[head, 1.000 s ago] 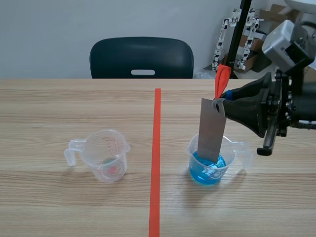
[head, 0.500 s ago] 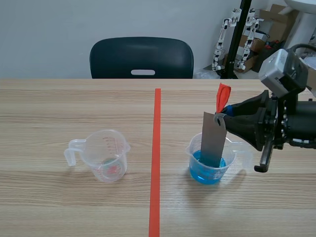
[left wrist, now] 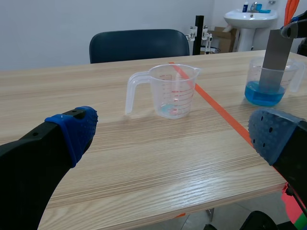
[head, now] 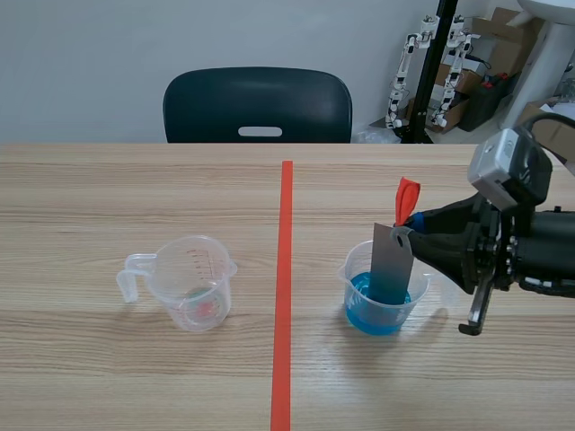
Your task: Do the redox reaction experiment. lower the plate into the blue solution
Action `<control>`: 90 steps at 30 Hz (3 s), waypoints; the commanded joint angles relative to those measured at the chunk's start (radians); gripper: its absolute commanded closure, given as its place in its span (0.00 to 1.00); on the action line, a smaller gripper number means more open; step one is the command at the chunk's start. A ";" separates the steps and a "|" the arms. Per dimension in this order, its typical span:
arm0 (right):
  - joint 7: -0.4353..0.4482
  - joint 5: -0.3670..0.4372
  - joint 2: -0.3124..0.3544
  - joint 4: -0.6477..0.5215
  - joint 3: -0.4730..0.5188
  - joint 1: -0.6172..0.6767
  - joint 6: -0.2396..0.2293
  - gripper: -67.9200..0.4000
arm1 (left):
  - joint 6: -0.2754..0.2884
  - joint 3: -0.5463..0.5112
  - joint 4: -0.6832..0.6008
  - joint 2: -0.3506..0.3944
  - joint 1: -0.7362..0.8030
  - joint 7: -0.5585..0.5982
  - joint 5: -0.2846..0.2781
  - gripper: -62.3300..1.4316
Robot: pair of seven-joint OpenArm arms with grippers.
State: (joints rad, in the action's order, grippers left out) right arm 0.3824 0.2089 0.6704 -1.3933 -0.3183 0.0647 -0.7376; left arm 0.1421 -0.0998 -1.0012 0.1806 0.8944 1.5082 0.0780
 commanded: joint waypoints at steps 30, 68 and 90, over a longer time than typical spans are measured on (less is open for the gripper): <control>0.091 -0.002 0.006 0.003 0.012 -0.011 -0.008 0.98 | 0.001 -0.001 -0.014 0.006 0.002 0.046 -0.006 0.00; 0.050 -0.027 0.005 0.003 0.011 -0.011 -0.008 0.98 | 0.002 -0.001 -0.014 0.006 0.000 0.046 -0.006 0.00; 0.034 -0.027 0.005 0.003 0.011 -0.011 -0.008 0.98 | 0.002 -0.001 -0.014 0.006 0.000 0.046 -0.006 0.00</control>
State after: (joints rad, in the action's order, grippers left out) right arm 0.4179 0.1757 0.6598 -1.3827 -0.3164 0.0647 -0.7376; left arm 0.1421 -0.0998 -1.0012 0.1806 0.8864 1.5082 0.0780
